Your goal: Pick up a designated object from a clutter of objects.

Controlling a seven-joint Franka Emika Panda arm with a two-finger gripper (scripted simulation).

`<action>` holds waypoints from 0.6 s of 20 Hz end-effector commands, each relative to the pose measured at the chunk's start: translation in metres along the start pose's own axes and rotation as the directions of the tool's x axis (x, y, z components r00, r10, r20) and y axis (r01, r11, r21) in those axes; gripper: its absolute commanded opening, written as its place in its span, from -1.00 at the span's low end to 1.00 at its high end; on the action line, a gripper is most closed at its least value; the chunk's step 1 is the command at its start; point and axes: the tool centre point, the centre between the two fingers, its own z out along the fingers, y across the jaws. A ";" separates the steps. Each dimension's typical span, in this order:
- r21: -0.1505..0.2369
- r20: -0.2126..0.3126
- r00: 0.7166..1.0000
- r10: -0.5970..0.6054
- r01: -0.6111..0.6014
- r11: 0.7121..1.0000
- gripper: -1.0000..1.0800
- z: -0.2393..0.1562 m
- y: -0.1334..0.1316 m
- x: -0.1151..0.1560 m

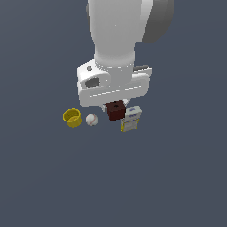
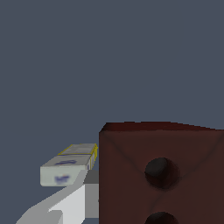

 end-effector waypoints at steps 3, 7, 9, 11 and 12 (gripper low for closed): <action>0.000 -0.001 1.000 -0.001 0.001 1.000 -1.00 -0.045 0.031 -0.013; -0.001 -0.001 1.000 0.000 0.000 1.000 -1.00 -0.078 0.055 -0.022; -0.001 -0.001 1.000 0.000 0.000 1.000 -1.00 -0.091 0.064 -0.025; -0.002 -0.001 1.000 0.000 0.000 1.000 -1.00 -0.102 0.072 -0.027; -0.002 -0.001 1.000 0.000 0.000 1.000 -1.00 -0.107 0.075 -0.028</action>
